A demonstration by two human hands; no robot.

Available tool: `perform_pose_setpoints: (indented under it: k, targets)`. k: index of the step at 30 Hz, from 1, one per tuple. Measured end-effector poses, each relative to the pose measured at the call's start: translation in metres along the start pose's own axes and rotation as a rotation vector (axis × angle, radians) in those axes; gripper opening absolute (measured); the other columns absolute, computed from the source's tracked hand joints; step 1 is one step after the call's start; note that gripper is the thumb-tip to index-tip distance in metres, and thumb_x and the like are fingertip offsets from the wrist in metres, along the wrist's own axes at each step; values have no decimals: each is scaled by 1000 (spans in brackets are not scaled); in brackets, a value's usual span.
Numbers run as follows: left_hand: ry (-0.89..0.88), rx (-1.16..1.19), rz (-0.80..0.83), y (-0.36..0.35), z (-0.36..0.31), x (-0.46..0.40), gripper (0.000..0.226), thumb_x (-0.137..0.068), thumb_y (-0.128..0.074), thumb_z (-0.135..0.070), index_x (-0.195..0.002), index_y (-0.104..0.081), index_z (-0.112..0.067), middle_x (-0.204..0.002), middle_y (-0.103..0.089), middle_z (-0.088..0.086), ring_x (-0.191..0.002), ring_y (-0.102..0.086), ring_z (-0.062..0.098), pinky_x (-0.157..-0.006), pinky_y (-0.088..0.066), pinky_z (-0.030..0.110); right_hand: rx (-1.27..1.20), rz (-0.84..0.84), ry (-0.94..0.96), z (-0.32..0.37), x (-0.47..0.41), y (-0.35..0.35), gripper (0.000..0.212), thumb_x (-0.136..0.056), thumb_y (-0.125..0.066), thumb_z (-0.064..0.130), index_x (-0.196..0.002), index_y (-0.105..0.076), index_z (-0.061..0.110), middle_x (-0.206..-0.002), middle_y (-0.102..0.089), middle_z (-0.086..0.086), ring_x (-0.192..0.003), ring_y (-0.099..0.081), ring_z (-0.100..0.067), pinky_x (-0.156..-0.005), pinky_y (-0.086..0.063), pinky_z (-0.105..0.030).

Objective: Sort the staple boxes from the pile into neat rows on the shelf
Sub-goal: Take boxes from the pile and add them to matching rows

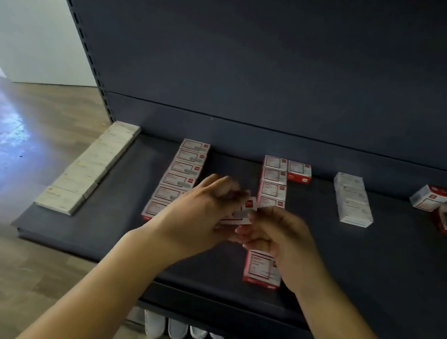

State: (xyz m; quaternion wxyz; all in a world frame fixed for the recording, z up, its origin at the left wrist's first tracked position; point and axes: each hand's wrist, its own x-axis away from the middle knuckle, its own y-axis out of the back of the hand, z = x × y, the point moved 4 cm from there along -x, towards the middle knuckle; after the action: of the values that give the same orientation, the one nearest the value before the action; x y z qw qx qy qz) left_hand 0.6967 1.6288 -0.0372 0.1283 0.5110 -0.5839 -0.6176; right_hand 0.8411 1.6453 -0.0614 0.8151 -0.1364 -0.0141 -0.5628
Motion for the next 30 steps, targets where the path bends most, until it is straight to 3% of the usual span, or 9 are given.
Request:
perform_pose_setpoints:
  k: [3,6,10,13,15,20,24,30]
  targets:
    - [-27,24,21,15,26,19,49,-72,-68,-36,-114,-64,-11,-102,-41,-6,-89,-46,11,-72,-48,25,23,13,-43,-3,-7,-28,8,-86,-58,7,-85,-63,1,-70,-70,-13,-63,-67,-23,-59,-55,-27]
    - [50,66,18,24,52,37,46,-69,-70,-32,-111,-66,-15,-102,-50,-6,-91,-49,10,-77,-45,21,118,33,-41,-15,-13,-48,12,-91,-55,13,-89,-66,8,-79,-72,-10,-73,-69,-22,-69,-55,-31]
    - [131,130,49,12,74,69,51,-58,-72,-29,-106,-70,-14,-103,-60,-7,-96,-52,9,-83,-42,17,661,-51,151,-28,-15,-58,21,-91,-58,21,-109,-66,18,-98,-69,9,-90,-64,-1,-79,-48,-13]
    - [112,70,107,-7,87,93,49,-54,-71,-33,-101,-73,-17,-101,-67,-3,-94,-63,16,-76,-55,26,938,-122,272,-34,-13,-63,33,-90,-59,22,-123,-60,14,-115,-64,4,-99,-58,-1,-85,-45,-11]
    - [66,59,108,-15,95,104,42,-55,-71,-31,-95,-75,-17,-102,-61,-8,-96,-58,16,-69,-59,33,970,-148,297,-36,-10,-69,34,-91,-58,22,-124,-59,15,-118,-63,4,-99,-57,-1,-87,-44,-13]
    - [34,16,43,-17,105,113,30,-65,-66,-39,-89,-76,-24,-108,-44,-10,-98,-43,16,-76,-52,39,950,-193,286,-42,-3,-81,34,-91,-56,22,-125,-58,17,-118,-61,7,-99,-56,0,-89,-45,-15]
    - [57,114,21,-23,106,118,26,-71,-66,-35,-89,-76,-20,-116,-54,-7,-112,-49,19,-81,-56,40,959,-194,262,-45,-1,-84,34,-92,-56,22,-125,-57,19,-117,-60,9,-98,-54,3,-86,-42,-9]
    - [83,204,18,-31,109,127,24,-74,-67,-25,-92,-75,-12,-114,-67,3,-115,-58,21,-88,-53,38,970,-220,218,-50,-4,-83,34,-92,-56,22,-125,-57,17,-119,-61,6,-98,-54,3,-81,-40,-5]
